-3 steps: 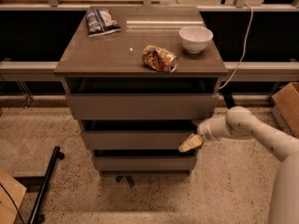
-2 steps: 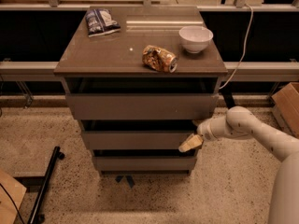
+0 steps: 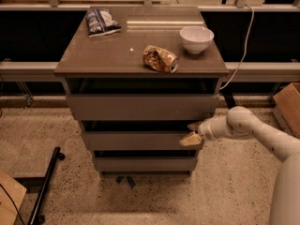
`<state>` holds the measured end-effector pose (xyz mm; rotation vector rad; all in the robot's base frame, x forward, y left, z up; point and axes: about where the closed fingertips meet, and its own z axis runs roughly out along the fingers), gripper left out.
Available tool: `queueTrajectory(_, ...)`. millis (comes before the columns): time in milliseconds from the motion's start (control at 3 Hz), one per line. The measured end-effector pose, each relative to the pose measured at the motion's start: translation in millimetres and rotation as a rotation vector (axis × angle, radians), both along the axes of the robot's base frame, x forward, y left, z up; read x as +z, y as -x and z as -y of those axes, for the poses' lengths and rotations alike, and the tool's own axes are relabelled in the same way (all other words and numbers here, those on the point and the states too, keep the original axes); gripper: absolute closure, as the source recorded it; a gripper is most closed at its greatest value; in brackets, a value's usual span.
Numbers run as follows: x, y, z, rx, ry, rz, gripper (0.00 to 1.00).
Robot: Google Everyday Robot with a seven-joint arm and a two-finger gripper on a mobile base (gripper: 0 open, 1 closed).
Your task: Open middle drawer
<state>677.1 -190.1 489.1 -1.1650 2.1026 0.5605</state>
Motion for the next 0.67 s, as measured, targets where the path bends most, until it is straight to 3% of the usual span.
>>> queueTrajectory(333, -41.5, -3.7, -26.5, 0.016, -0.072, -0.057, 0.62)
queueTrajectory(667, -33.3, -3.7, -26.5, 0.016, -0.072, -0.057, 0.51)
